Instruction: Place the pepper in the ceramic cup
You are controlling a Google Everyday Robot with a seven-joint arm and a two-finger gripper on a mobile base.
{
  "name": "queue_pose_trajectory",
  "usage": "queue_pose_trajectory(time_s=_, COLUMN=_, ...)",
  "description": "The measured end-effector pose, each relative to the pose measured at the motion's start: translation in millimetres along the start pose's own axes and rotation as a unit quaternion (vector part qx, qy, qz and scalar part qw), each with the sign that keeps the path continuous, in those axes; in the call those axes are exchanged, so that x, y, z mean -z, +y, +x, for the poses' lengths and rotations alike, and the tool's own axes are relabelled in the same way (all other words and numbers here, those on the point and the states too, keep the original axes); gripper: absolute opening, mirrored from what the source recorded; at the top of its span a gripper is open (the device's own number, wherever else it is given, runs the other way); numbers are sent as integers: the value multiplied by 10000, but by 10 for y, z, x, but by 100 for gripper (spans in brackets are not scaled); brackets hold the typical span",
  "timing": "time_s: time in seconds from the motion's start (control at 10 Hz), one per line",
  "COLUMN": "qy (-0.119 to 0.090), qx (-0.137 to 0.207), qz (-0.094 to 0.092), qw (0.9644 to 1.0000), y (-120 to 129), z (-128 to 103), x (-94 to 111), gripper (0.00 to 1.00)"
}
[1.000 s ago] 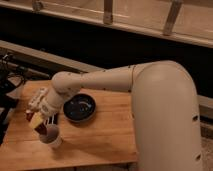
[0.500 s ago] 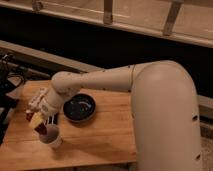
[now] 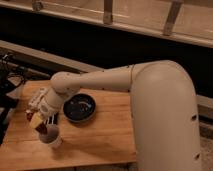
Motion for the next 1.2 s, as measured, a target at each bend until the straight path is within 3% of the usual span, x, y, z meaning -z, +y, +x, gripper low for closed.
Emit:
queue_pose_trajectory(time_s=0.2, qy=37, qx=-11, qz=131, qw=9999, y=35, z=15, x=19, gripper=23)
queue_pose_trajectory(time_s=0.3, qy=-73, qx=-45, qz=260, qw=9996, y=50, z=61, x=90, gripper=14)
queue_pose_trajectory(time_s=0.5, qy=-491, qx=-109, qz=377, qw=9980, y=55, z=253, x=301, gripper=0)
queue_pose_trajectory(time_s=0.8, qy=-1208, qx=-159, qz=382, qw=9918, y=33, z=470, x=506, gripper=0)
queue_pose_trajectory(time_s=0.9, qy=-1234, qx=-150, qz=367, qw=9916, y=32, z=468, x=504, gripper=0)
queue_pose_trajectory(time_s=1.0, qy=-1119, qx=-110, qz=340, qw=9931, y=45, z=427, x=464, gripper=0)
queue_pose_trajectory(time_s=1.2, qy=-718, qx=2, qz=309, qw=9969, y=63, z=221, x=330, gripper=0)
